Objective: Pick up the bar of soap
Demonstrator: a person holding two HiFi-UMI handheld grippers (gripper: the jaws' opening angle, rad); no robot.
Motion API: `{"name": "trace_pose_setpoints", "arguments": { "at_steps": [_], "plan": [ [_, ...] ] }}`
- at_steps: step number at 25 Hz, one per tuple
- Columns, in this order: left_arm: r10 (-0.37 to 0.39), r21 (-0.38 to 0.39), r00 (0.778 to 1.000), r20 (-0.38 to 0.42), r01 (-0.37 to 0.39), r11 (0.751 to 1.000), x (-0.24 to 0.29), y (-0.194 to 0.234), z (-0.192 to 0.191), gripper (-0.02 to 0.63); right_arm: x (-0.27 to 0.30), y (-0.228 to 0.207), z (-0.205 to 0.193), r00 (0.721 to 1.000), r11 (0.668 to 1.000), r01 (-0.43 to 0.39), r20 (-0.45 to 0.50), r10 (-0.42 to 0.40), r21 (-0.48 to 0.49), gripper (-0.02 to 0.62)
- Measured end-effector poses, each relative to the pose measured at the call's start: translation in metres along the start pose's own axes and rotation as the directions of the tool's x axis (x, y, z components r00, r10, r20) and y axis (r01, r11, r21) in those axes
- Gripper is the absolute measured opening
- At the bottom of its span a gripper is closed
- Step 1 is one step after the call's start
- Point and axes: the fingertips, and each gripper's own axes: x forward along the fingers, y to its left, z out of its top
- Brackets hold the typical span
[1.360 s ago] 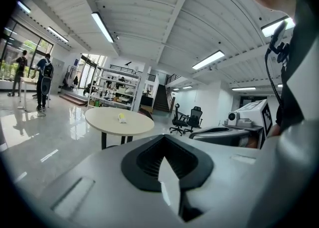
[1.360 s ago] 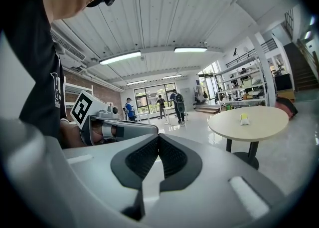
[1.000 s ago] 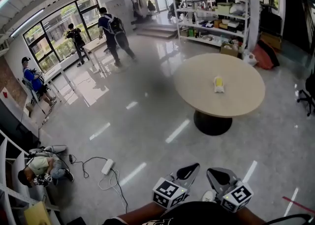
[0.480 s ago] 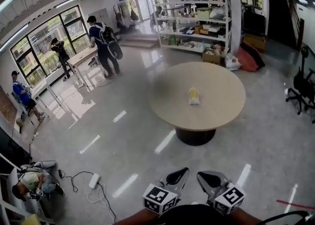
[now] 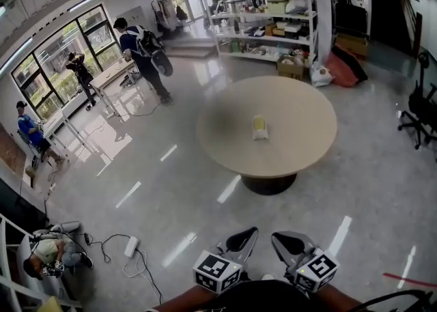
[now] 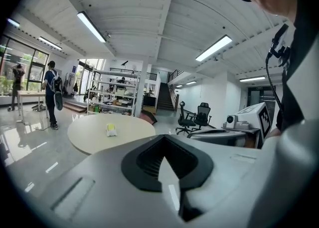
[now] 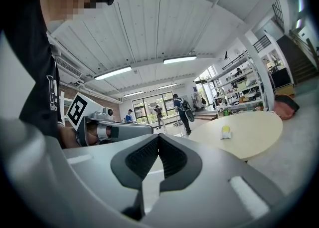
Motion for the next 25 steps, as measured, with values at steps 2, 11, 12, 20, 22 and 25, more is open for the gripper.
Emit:
{"name": "trace_pose_setpoints", "arguments": {
  "at_steps": [2,11,12,20,22,25],
  "plan": [
    [-0.012,0.005,1.000,-0.010,0.012,1.000,0.008,-0.003,-0.005,0.008,0.000,-0.005,-0.006,1.000,1.000,-0.004,0.007,0.004,0.020,0.005],
    [-0.052,-0.012,0.999,-0.006,0.052,0.999,0.036,0.015,-0.005,0.008,0.009,-0.036,-0.013,0.998,0.998,0.055,-0.027,-0.054,0.025,0.005],
    [-0.053,-0.010,0.999,0.001,0.053,0.999,0.038,0.019,0.000,0.007,0.013,-0.039,-0.009,0.998,0.998,0.054,-0.029,-0.054,0.019,0.005],
    [-0.033,-0.040,0.999,0.001,0.033,0.999,0.054,0.089,0.008,0.007,0.080,-0.058,-0.001,0.998,0.999,0.019,-0.067,-0.021,-0.027,0.005],
    [-0.031,-0.051,1.000,0.001,0.032,0.998,0.065,0.109,0.012,0.007,0.096,-0.072,0.002,0.997,0.999,0.031,-0.075,-0.034,-0.032,0.005],
    [-0.042,-0.053,0.999,0.023,0.043,0.998,0.076,0.134,0.025,0.008,0.119,-0.087,0.007,0.996,0.998,0.052,-0.075,-0.054,-0.026,0.005]
  ]
}}
